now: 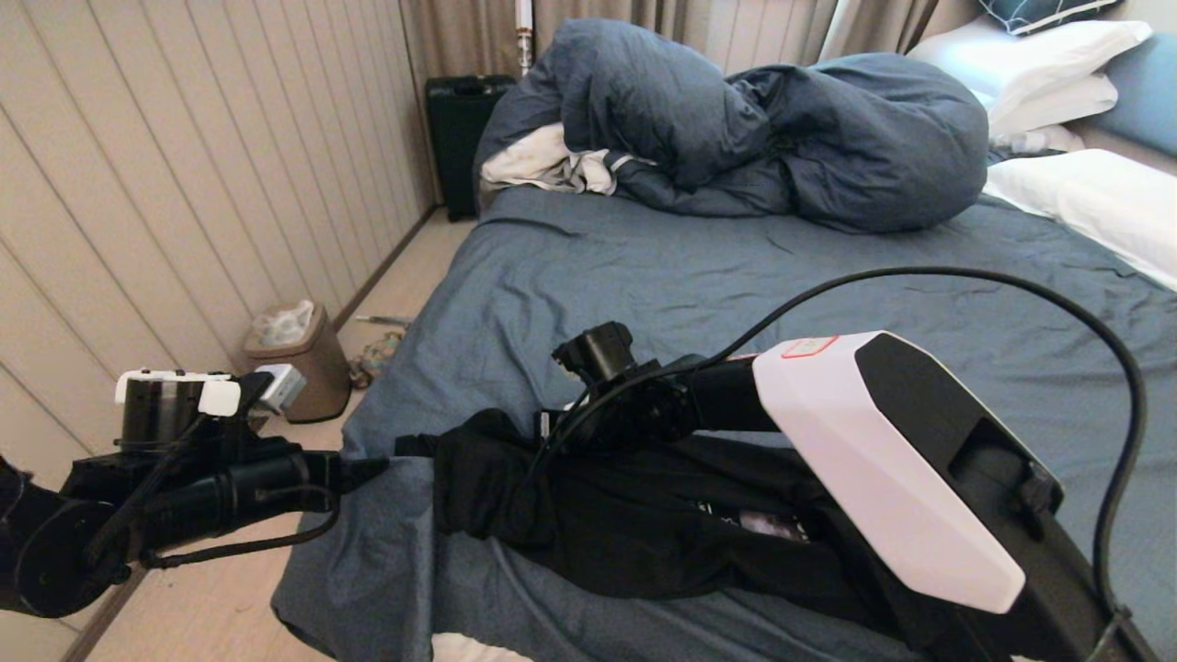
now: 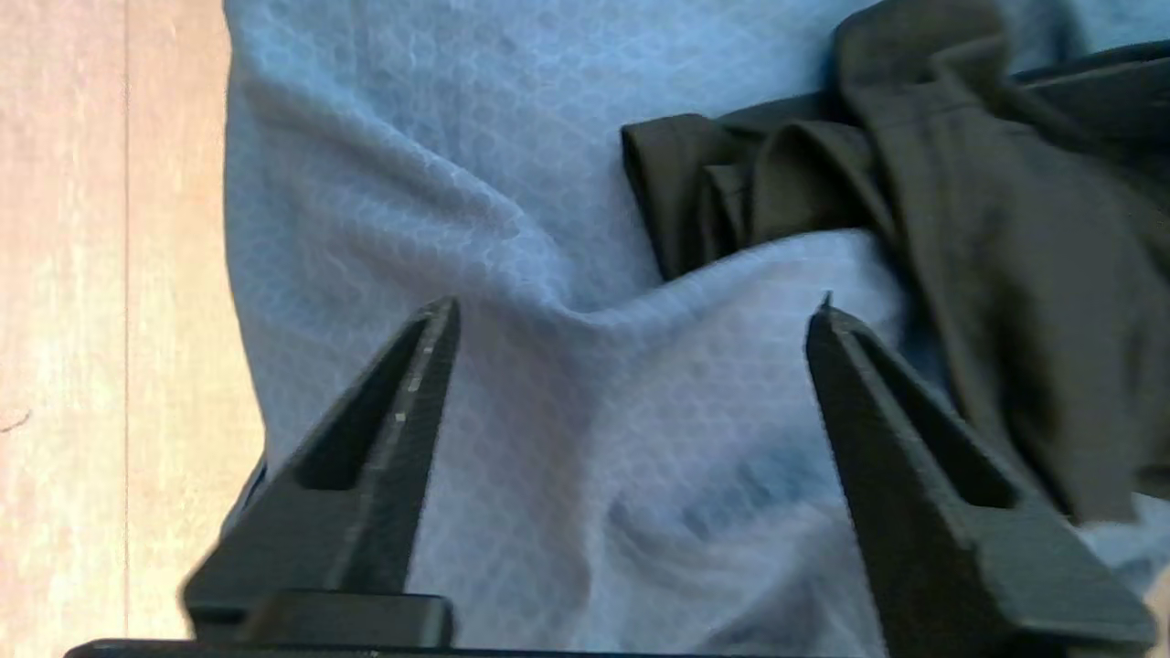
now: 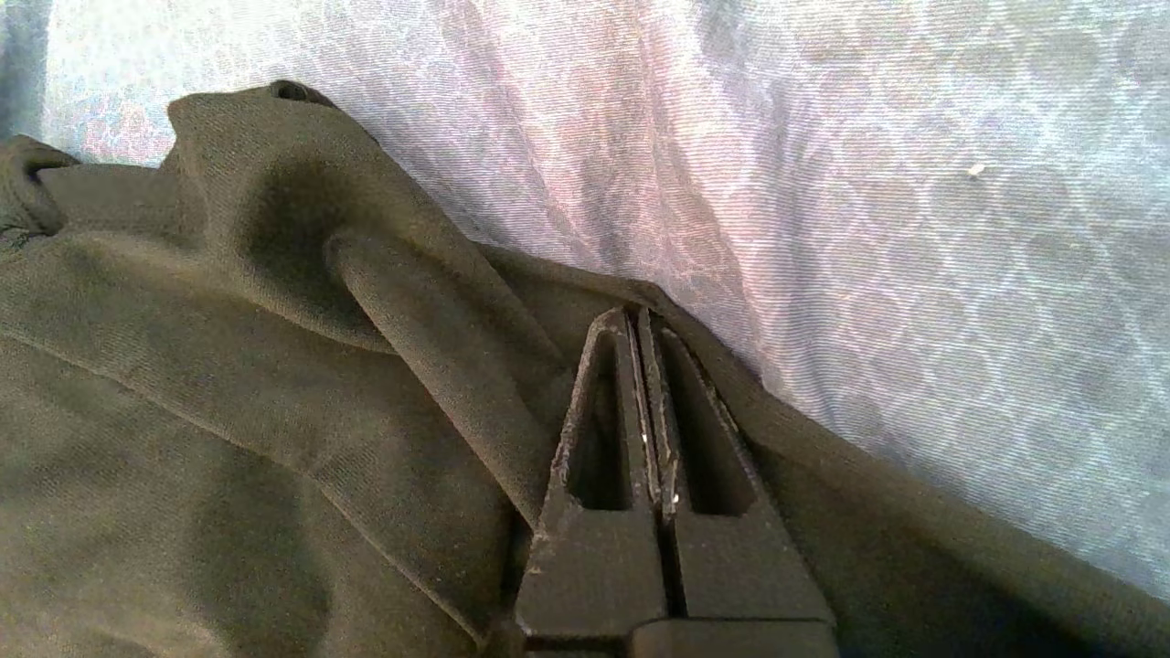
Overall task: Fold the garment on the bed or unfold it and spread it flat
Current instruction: Fold the black T-shirt
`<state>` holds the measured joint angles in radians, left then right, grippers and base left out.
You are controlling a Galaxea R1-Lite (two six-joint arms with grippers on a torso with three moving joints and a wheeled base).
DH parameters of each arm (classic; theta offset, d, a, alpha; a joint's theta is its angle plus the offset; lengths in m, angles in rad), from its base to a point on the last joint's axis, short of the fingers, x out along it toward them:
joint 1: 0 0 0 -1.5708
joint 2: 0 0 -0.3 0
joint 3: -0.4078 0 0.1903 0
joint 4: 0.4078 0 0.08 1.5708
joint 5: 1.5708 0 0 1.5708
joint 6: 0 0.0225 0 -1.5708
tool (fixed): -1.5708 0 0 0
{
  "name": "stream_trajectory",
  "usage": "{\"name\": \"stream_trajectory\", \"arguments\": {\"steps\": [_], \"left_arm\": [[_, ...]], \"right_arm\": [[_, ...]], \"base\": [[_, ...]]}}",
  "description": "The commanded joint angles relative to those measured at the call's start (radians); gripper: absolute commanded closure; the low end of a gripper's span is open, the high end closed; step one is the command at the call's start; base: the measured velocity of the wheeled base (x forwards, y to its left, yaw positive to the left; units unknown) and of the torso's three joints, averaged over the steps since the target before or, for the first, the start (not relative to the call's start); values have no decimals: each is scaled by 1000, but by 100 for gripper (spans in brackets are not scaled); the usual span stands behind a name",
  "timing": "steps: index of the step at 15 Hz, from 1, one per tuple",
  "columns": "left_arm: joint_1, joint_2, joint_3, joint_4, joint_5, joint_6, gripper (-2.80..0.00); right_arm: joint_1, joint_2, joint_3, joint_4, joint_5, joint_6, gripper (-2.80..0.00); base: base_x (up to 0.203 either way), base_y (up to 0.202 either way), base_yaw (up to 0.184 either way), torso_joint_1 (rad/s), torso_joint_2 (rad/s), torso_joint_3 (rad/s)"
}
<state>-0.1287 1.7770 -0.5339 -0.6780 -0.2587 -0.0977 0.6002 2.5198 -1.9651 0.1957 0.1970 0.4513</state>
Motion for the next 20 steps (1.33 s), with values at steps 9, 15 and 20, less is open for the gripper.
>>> {"name": "stream_trajectory", "arguments": {"steps": [9,15,20], "left_arm": [[-5,70,-22,-18,-22,-22,0],[-5,15,61,-19,-51,-17,0],[-6,-130,219,-2,-50,18,0]], "right_arm": [[-2,11,0,-1,1,-8,0],[-3,14,0,-13,1,-9,0],[-14,22,0,-15,1,-9,0]], "base": [[0,0,0,0,0,0],[0,0,0,0,0,0],[0,0,0,0,0,0]]}}
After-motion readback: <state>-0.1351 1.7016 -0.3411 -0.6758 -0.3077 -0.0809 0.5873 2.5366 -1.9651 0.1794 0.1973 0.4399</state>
